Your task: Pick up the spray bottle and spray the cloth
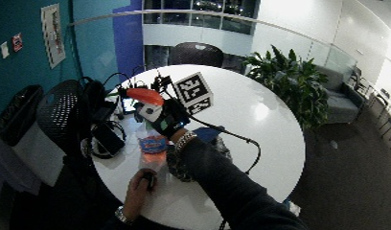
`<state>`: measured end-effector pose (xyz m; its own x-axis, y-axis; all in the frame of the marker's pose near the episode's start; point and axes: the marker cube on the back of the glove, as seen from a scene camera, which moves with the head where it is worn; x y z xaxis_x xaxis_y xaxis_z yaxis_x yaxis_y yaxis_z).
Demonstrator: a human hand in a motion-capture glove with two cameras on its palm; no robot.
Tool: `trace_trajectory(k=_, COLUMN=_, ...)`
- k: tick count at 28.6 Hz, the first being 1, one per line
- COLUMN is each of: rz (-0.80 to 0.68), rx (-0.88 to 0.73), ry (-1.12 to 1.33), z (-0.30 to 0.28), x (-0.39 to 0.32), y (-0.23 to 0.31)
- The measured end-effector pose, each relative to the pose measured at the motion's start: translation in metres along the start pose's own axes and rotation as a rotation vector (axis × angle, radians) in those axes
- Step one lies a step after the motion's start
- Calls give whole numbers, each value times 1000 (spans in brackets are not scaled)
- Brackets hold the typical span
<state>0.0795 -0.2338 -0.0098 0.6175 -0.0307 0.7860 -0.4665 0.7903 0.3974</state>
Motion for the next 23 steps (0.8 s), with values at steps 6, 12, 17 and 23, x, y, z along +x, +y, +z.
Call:
trace_trajectory(k=6, rz=81, rx=-52, ry=-16, z=5, x=14, y=11)
trace_trajectory(k=12, rz=175, rx=-149, ry=-77, z=12, x=28, y=16)
trace_trajectory(k=17, rz=261, rx=-204, ry=-143, z=16, x=44, y=25)
trace_trajectory(k=23, rz=323, rx=-212, ry=-129, z=2, x=62, y=36)
